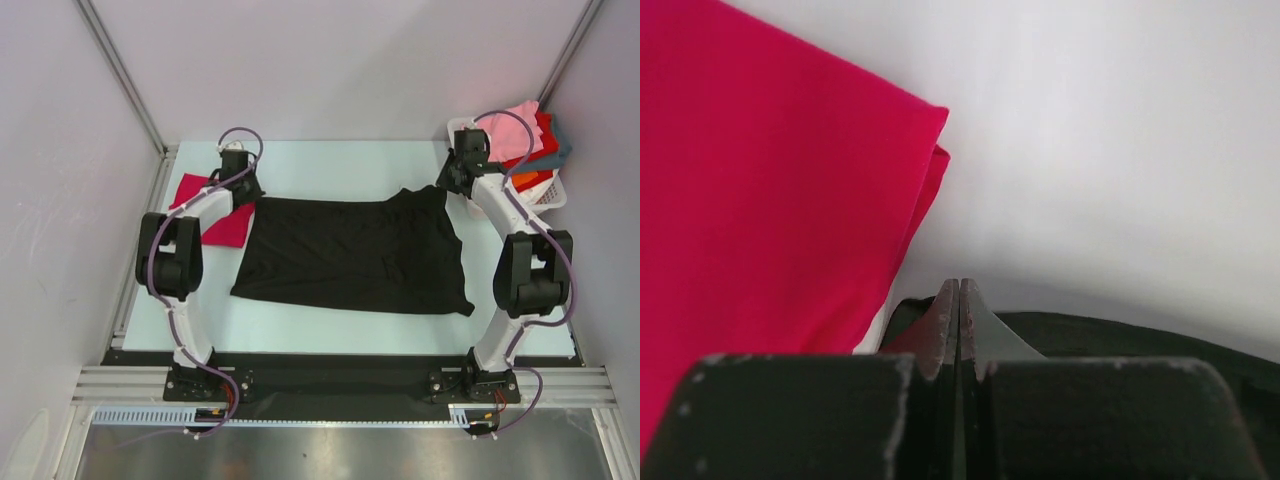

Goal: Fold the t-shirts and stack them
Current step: Fold the tshirt

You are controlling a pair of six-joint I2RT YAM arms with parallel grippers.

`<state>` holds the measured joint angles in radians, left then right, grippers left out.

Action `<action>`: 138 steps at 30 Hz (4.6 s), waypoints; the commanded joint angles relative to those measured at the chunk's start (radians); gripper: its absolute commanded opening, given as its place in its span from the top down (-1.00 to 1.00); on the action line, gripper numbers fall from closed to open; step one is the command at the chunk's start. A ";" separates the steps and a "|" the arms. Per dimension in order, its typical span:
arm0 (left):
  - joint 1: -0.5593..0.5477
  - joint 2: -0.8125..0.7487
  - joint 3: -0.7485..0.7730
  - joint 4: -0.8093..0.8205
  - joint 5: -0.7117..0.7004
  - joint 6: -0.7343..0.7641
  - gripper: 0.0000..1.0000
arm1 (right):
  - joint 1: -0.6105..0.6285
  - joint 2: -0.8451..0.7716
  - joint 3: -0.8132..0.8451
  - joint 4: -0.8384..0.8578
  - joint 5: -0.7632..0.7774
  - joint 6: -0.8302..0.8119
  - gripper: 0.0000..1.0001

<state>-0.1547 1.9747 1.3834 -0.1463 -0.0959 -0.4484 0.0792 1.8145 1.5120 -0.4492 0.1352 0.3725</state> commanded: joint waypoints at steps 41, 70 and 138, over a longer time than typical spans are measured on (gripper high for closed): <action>-0.025 -0.432 -0.443 0.211 -0.057 -0.033 0.99 | 0.129 -0.595 -0.549 0.069 0.165 0.054 1.00; -0.058 -0.724 -0.753 0.245 -0.114 -0.158 -0.15 | 0.419 -0.896 -0.925 0.181 0.455 0.235 -0.31; -0.625 0.188 0.256 0.100 0.208 -0.211 -0.09 | 0.053 -0.307 -0.868 0.567 -0.450 0.235 -0.02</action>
<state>-0.7578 2.1139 1.5398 -0.0719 0.0628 -0.6712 0.1333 1.5108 0.6674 0.0639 -0.2924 0.6025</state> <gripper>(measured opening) 0.547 0.512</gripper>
